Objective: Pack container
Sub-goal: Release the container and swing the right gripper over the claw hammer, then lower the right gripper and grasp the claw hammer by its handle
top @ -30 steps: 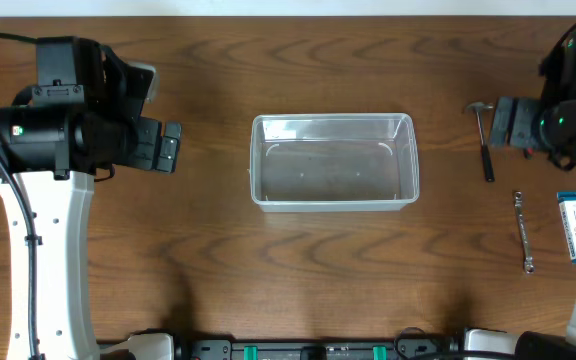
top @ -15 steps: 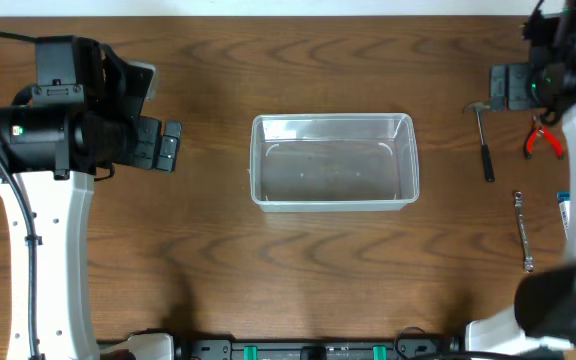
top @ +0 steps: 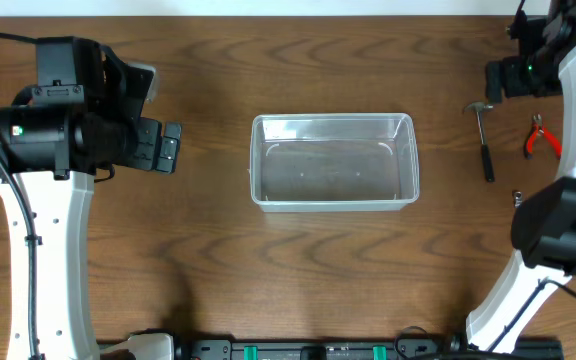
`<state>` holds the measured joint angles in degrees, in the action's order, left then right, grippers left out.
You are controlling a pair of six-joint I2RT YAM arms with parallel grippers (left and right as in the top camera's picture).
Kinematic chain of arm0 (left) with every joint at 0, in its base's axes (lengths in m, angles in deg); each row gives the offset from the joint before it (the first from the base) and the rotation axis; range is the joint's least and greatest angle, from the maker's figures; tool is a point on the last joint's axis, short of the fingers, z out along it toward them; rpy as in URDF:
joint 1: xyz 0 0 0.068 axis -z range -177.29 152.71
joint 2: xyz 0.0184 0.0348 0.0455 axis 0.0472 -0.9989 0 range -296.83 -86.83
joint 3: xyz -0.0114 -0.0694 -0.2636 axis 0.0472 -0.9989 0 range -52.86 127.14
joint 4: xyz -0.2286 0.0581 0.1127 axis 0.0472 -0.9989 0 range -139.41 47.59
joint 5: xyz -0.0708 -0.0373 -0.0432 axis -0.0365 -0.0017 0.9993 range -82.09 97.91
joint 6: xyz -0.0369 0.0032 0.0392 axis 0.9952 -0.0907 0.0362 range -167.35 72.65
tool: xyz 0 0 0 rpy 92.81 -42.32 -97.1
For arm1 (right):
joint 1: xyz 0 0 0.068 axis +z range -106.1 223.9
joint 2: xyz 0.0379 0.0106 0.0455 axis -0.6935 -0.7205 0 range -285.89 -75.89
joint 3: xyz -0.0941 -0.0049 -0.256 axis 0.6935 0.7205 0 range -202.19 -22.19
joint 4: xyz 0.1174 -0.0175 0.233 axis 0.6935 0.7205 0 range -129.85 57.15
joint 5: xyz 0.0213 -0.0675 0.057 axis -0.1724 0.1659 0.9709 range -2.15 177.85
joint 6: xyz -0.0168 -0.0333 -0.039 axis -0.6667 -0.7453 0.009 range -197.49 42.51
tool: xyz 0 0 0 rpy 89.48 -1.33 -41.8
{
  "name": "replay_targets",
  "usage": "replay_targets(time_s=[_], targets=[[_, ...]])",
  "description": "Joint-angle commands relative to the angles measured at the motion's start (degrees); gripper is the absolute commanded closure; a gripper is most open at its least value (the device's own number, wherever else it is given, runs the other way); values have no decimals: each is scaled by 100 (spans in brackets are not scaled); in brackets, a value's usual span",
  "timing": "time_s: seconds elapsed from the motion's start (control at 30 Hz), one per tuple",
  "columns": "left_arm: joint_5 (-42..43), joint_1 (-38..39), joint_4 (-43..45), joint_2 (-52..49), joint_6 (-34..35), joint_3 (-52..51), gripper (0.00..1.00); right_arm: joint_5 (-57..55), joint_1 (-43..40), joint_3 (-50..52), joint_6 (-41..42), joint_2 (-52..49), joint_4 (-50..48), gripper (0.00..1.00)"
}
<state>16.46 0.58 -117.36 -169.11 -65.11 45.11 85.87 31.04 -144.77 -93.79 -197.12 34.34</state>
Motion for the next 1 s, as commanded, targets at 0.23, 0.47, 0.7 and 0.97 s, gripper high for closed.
replay_targets(time_s=[0.23, 0.47, 0.7, 0.97], targets=[[-68, 24, -17, 31, 94, 35, 2, 96, -59, -234, 83, -686, 175, 1], [-68, 24, -81, 31, 92, 35, 2, 98, -83, -234, 66, -1082, 184, 1], [-68, 22, -83, 31, 92, 35, 2, 94, -61, -232, 177, -1451, 33, 1], [-68, 22, -90, 31, 92, 35, 2, 140, -61, -232, 210, -1753, -33, 1]])
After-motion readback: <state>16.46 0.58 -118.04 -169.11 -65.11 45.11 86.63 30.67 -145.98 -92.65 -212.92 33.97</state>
